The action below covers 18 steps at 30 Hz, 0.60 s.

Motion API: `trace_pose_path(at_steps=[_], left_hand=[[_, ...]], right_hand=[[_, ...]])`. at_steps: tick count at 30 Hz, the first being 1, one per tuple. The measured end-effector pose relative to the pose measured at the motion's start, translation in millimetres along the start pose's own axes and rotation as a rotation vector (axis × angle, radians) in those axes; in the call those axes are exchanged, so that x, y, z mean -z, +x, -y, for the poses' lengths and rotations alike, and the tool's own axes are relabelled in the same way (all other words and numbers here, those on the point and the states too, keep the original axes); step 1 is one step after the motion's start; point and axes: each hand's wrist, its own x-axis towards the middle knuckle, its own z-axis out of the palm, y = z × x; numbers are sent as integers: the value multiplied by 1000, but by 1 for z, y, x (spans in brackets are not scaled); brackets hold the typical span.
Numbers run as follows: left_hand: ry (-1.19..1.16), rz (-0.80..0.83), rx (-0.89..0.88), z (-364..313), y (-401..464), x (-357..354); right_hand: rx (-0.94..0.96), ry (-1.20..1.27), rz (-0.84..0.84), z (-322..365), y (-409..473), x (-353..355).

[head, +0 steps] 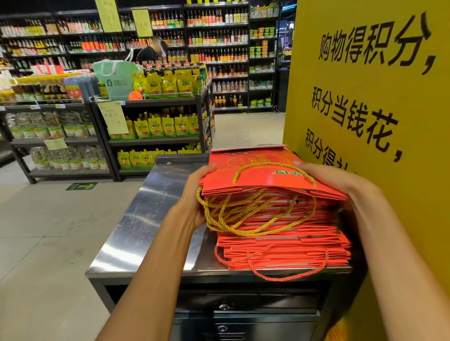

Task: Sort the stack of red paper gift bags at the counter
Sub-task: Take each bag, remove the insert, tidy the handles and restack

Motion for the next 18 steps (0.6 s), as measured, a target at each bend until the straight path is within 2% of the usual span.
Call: trace_pose_path(at_steps=[7,13,18], left_hand=[[-19,58,24,3,5,0],[-99,46,65,4,4,1],[-121,-12,28,-1,-3,18]], right_hand=[[34,24,4,-7,1,5],[53,-38,9,-6,3,1],[76,-55,3,7,1,-17]])
